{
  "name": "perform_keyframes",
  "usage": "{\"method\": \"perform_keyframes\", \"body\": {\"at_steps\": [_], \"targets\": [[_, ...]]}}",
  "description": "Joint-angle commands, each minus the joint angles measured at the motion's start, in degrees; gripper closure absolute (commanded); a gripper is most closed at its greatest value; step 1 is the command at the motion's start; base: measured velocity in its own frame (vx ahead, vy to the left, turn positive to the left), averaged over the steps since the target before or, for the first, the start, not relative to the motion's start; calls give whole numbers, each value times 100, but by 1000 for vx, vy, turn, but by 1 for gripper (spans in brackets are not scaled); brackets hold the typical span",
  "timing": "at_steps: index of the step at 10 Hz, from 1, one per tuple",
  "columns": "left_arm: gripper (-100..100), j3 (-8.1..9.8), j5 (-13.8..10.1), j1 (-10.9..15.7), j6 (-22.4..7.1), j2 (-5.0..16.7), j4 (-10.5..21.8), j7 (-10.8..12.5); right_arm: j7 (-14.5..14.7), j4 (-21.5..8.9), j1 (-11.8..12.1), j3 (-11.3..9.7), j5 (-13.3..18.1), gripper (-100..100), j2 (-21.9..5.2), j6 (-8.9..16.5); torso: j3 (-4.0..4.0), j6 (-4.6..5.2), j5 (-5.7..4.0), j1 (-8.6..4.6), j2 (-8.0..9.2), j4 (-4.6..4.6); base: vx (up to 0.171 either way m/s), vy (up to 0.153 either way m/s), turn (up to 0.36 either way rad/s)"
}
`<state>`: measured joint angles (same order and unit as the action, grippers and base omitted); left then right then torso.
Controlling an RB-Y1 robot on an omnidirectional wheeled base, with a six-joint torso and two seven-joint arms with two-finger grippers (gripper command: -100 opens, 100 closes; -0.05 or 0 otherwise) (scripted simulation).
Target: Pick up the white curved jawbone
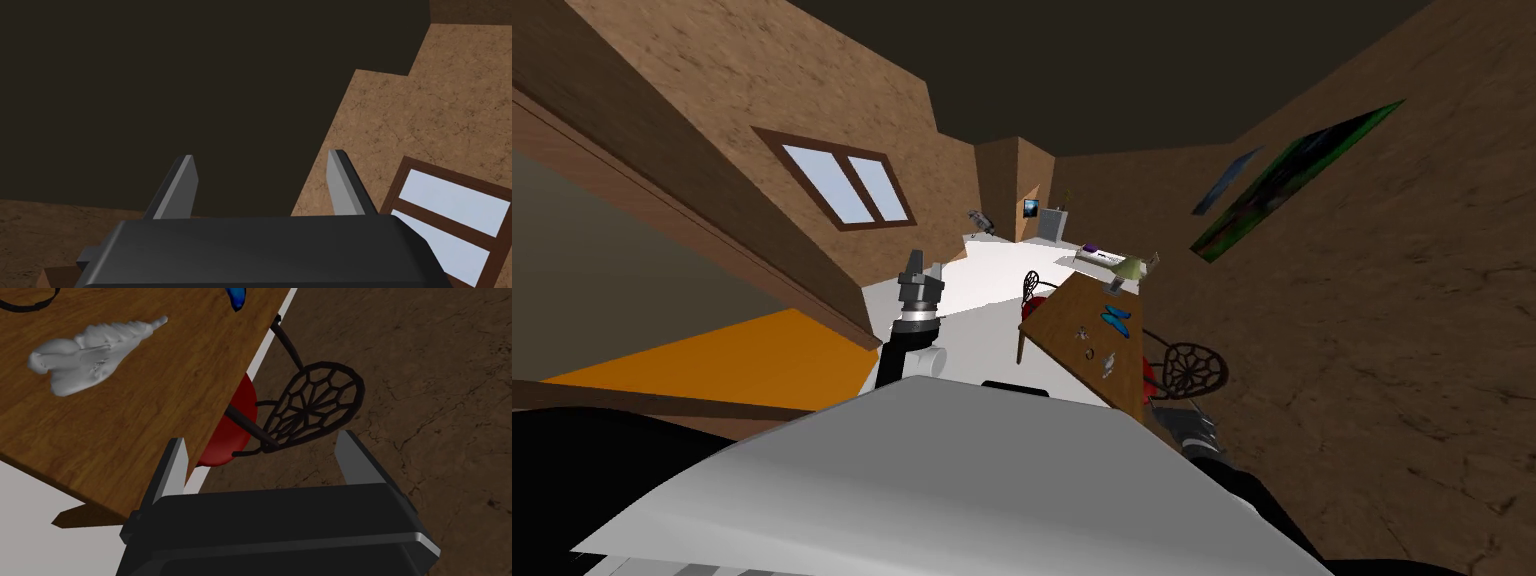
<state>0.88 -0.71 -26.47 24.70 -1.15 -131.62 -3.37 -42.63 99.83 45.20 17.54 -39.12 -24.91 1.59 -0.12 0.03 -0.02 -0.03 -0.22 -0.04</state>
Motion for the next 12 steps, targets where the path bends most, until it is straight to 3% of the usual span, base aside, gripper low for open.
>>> {"method": "perform_keyframes", "body": {"at_steps": [1,2,3,4,7,8,9,10,11,12], "targets": [[0,0,0,0,0,0,0,0,-286,-286,21,174,-281,-100,-88,286,0,0,0,0,0,0,13,19,405],[0,-1,0,1,0,0,0,0,-382,-318,21,174,-281,-100,-88,356,-1,-6,1,2,-2,0,22,12,192],[0,0,0,-1,0,0,0,0,-571,-482,81,319,-524,-100,-201,628,-2,3,1,2,-3,-1,38,27,315],[0,0,0,0,0,0,0,0,-709,-570,81,319,-554,-100,-201,628,-5,-3,2,6,-8,-2,29,16,283],[0,1,0,-1,0,0,0,0,-1187,-1064,198,600,-1046,-100,-410,1156,-4,4,1,0,-6,-2,28,13,289],[0,0,0,0,0,0,0,0,-1351,-1064,198,600,-1100,-100,-410,1183,-4,-1,2,5,-8,-1,29,12,234],[0,0,0,-1,0,0,0,0,-1514,-1298,256,734,-1298,-100,-506,1439,-4,2,1,4,-7,-2,31,11,423],[0,0,0,0,0,0,0,0,-1672,-1305,256,734,-1369,-100,-506,1463,-5,-4,1,0,-9,-2,28,-5,217],[0,1,0,-1,0,0,0,0,-1832,-1542,315,864,-1612,-100,-596,1657,-4,5,0,-1,-7,-2,33,5,344],[0,0,0,0,0,0,0,0,-1995,-1542,315,864,-1634,-100,-596,1742,-5,-2,1,0,-9,-2,34,2,213]]}}
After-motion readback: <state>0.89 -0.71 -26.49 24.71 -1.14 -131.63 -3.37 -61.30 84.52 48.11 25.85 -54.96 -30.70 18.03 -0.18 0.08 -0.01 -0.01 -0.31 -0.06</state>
